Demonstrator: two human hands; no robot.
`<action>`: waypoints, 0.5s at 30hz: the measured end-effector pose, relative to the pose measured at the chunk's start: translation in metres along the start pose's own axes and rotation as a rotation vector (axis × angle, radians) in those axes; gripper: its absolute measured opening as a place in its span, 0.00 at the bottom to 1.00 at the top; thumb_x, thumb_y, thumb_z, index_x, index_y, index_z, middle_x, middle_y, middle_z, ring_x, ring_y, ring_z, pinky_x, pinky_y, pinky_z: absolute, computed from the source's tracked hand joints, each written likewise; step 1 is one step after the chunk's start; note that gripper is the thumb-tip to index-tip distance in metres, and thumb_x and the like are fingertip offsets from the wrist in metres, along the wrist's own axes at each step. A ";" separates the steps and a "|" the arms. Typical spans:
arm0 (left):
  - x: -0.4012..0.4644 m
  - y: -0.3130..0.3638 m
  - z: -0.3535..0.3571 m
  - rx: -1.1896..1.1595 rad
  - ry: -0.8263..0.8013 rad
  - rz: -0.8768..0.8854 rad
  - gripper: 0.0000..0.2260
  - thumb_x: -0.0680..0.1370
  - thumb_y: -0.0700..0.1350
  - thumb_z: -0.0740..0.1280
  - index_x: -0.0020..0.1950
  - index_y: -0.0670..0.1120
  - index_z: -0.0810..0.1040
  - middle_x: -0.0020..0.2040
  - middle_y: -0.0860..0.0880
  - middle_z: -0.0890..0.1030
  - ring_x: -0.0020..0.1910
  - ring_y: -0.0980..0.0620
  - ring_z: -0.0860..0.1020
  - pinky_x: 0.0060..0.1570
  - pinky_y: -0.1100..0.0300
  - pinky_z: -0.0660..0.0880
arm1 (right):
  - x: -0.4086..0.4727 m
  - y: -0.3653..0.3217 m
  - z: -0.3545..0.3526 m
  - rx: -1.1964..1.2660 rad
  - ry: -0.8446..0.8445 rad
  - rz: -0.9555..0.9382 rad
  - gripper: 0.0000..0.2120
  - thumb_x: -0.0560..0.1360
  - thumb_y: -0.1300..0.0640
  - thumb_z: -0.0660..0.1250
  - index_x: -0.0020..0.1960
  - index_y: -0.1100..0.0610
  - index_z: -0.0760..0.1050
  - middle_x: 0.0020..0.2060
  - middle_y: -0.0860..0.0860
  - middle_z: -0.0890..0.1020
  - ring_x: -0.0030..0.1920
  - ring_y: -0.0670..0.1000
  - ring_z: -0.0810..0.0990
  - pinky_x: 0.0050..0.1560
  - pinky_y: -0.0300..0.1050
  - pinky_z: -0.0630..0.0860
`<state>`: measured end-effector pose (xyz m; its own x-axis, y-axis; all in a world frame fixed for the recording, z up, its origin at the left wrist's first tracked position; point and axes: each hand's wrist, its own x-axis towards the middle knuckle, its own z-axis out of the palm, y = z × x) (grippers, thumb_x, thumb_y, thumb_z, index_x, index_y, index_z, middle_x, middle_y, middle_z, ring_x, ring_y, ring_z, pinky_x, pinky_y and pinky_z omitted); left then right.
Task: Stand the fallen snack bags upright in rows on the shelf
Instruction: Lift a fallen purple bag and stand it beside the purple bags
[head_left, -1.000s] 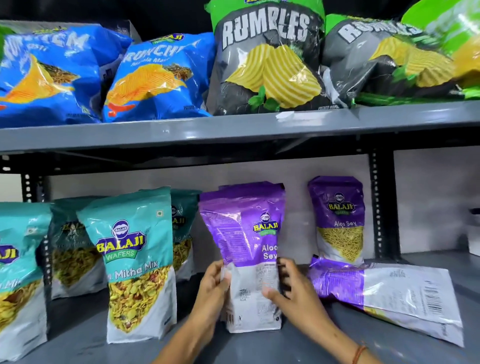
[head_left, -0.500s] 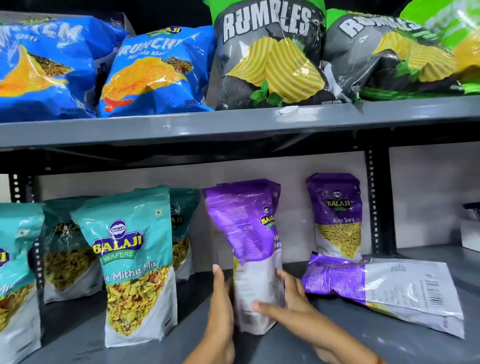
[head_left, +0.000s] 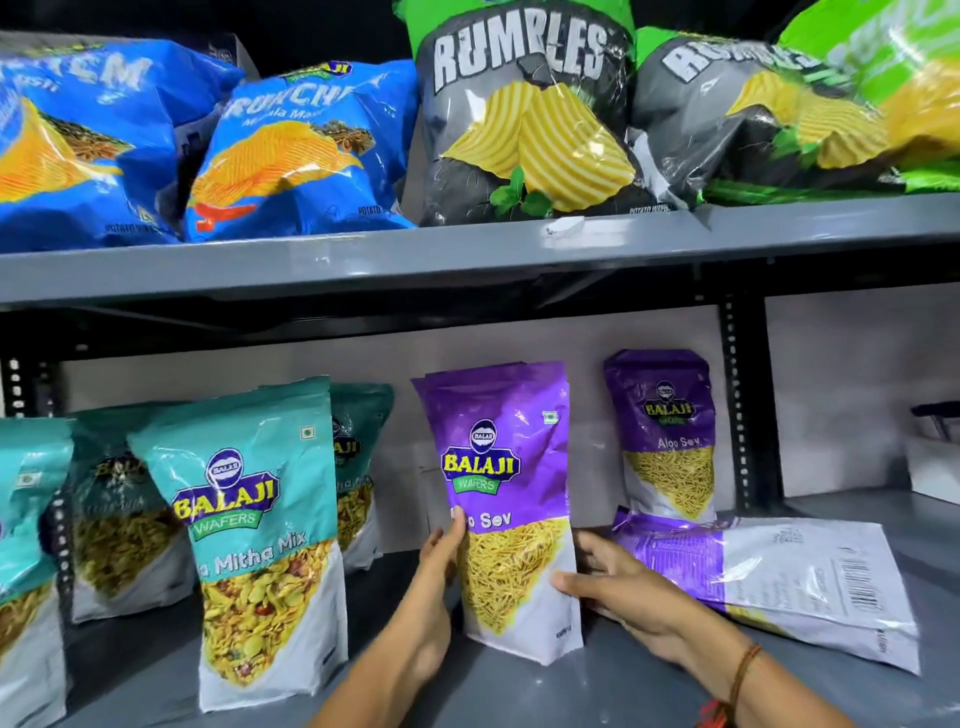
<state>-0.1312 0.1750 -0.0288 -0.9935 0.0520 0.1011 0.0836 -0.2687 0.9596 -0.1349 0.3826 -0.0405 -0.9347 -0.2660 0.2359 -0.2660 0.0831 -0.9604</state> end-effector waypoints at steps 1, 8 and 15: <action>0.001 -0.001 -0.003 0.009 -0.025 0.018 0.37 0.68 0.57 0.75 0.73 0.46 0.68 0.65 0.47 0.81 0.65 0.48 0.78 0.71 0.47 0.68 | 0.002 0.002 0.000 -0.052 0.059 -0.029 0.19 0.74 0.71 0.67 0.60 0.53 0.77 0.48 0.43 0.87 0.48 0.38 0.85 0.47 0.30 0.78; -0.005 -0.017 -0.014 0.128 -0.016 0.137 0.41 0.54 0.49 0.83 0.66 0.45 0.76 0.58 0.46 0.85 0.53 0.52 0.85 0.48 0.63 0.81 | 0.014 0.006 0.008 -0.210 0.178 -0.109 0.18 0.75 0.72 0.63 0.51 0.51 0.81 0.51 0.51 0.87 0.57 0.50 0.83 0.64 0.50 0.76; -0.023 -0.008 -0.011 0.199 0.072 0.175 0.49 0.50 0.56 0.83 0.69 0.48 0.73 0.68 0.44 0.76 0.63 0.48 0.79 0.66 0.48 0.74 | 0.013 0.000 0.011 -0.103 0.134 -0.013 0.16 0.78 0.69 0.62 0.50 0.50 0.81 0.47 0.49 0.86 0.52 0.47 0.83 0.58 0.48 0.77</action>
<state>-0.1095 0.1658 -0.0419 -0.9650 -0.0485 0.2578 0.2608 -0.0731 0.9626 -0.1441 0.3685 -0.0388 -0.9523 -0.1380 0.2721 -0.2944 0.1809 -0.9384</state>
